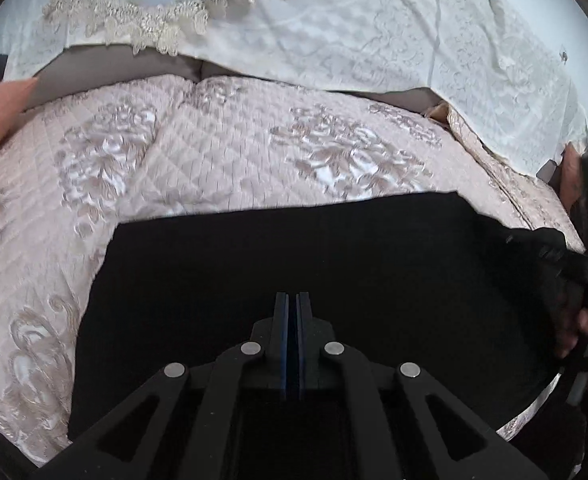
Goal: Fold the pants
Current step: 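Lay the black pants flat on the bed and open both grippers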
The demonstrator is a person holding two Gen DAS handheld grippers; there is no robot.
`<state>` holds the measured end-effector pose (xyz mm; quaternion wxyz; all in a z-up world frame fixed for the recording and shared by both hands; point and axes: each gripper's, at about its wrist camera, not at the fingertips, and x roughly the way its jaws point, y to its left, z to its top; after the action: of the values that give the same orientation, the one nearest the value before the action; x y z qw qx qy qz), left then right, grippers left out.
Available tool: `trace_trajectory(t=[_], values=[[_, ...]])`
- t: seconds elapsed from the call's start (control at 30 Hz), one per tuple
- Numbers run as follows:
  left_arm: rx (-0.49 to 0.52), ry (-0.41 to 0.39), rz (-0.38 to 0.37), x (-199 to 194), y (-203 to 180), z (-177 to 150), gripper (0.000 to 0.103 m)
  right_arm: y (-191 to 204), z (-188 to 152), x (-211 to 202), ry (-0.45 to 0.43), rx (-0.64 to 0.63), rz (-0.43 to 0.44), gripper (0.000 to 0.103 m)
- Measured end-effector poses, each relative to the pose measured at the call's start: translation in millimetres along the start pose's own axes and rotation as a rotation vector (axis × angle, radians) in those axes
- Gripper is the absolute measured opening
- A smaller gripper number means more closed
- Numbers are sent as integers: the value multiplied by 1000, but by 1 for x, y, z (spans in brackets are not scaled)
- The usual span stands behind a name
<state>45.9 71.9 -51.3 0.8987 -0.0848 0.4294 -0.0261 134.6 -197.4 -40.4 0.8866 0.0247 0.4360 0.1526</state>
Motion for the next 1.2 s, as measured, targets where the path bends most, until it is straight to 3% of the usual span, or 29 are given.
trace_trajectory(t=[0.07,0.17,0.33,0.5,0.73,0.9,0.97,1.1,1.2], values=[[7,-7,-2,1,2,-5,5,0,1,-6,-34,-24,-23,25],[13,-9,3,1,2,-7,5,-20,0,16,65,28,-26,26],[21,-5,34,-7,-1,-8,5,-17,-8,-20,-16,18,-18,26],[18,-10,54,-21,-7,-14,5,5,-41,-55,-36,-67,-10,36],[51,-40,77,-44,-21,-27,12,27,-89,-80,-40,-93,-74,36],[50,9,69,-34,-22,-45,17,43,-119,-66,-5,-133,-132,37],[64,-11,74,-36,-23,-51,17,51,-122,-69,-27,-180,-166,37],[44,-11,62,-46,-20,-54,18,56,-119,-81,-50,-173,-115,37],[31,-23,61,-51,-15,-60,24,61,-123,-80,-61,-171,-92,37]])
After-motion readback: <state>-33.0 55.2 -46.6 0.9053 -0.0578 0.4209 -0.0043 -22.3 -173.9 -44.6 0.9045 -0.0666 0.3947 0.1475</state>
